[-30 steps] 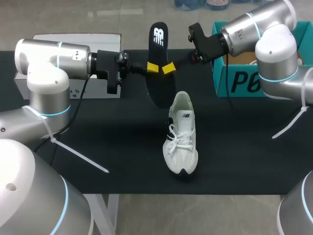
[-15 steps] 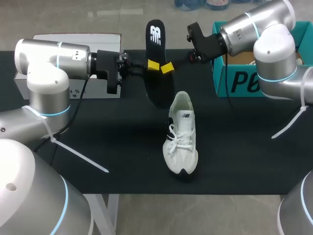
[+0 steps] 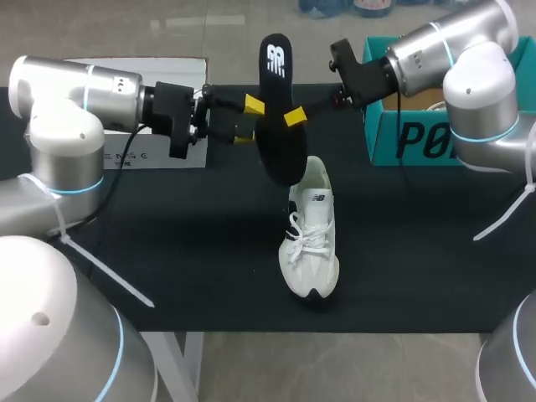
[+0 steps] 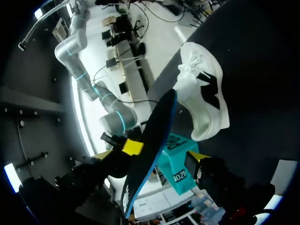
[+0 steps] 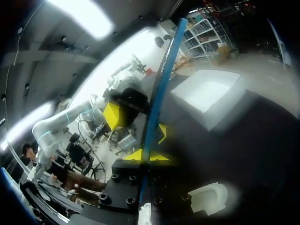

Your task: Take the shoe out of the shoebox, open the shoe tongue, remove and reinsert the insole, then place the shoe into the shoebox

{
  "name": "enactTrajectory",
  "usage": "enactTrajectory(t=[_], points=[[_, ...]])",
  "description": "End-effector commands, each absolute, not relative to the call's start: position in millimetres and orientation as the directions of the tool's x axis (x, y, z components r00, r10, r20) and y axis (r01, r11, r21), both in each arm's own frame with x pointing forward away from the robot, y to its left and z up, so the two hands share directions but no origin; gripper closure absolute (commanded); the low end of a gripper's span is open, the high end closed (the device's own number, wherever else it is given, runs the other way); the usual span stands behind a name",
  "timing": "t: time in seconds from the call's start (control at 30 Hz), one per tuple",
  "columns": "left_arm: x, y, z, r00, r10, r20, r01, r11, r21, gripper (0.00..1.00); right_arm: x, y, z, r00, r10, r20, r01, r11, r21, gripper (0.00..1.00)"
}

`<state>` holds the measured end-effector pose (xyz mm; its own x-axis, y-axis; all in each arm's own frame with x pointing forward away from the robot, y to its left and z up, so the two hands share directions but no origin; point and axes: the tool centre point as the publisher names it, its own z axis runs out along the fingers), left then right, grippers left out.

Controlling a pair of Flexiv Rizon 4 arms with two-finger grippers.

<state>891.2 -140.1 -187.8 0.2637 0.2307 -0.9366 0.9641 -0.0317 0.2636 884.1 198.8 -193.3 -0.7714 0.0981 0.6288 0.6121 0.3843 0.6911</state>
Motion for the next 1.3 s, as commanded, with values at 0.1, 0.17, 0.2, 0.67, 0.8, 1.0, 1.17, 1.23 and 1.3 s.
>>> enactTrajectory(t=[0.1,0.17,0.2,0.67,0.8,1.0,1.17,1.23,1.3], points=[[860,-111,-189,0.082,0.276,-0.958,0.996,0.011,0.089,0.0,879,191,-193,-0.775,0.126,0.619,0.613,0.385,0.69,1.0],[852,-100,-192,0.018,0.269,-0.963,0.999,0.042,0.03,0.0,879,188,-195,-0.776,0.136,0.616,0.614,0.389,0.687,1.0],[848,-96,-194,-0.002,0.265,-0.964,0.999,0.047,0.011,0.0,879,186,-195,-0.775,0.142,0.617,0.617,0.386,0.686,1.0],[840,-82,-196,-0.064,0.282,-0.957,0.996,0.084,-0.042,0.0,876,181,-194,-0.778,0.161,0.608,0.618,0.377,0.69,1.0],[840,-82,-196,-0.064,0.282,-0.957,0.996,0.084,-0.042,0.0,876,181,-194,-0.778,0.161,0.608,0.618,0.377,0.69,1.0],[840,-82,-196,-0.064,0.282,-0.957,0.996,0.084,-0.042,0.0,876,181,-194,-0.778,0.161,0.608,0.618,0.377,0.69,1.0],[840,-82,-196,-0.064,0.282,-0.957,0.996,0.084,-0.042,0.0,876,181,-194,-0.778,0.161,0.608,0.618,0.377,0.69,1.0],[840,-82,-196,-0.064,0.282,-0.957,0.996,0.084,-0.042,0.0,876,181,-194,-0.778,0.161,0.608,0.618,0.377,0.69,1.0],[840,-82,-196,-0.064,0.282,-0.957,0.996,0.084,-0.042,0.0,876,181,-194,-0.778,0.161,0.608,0.618,0.377,0.69,1.0]])
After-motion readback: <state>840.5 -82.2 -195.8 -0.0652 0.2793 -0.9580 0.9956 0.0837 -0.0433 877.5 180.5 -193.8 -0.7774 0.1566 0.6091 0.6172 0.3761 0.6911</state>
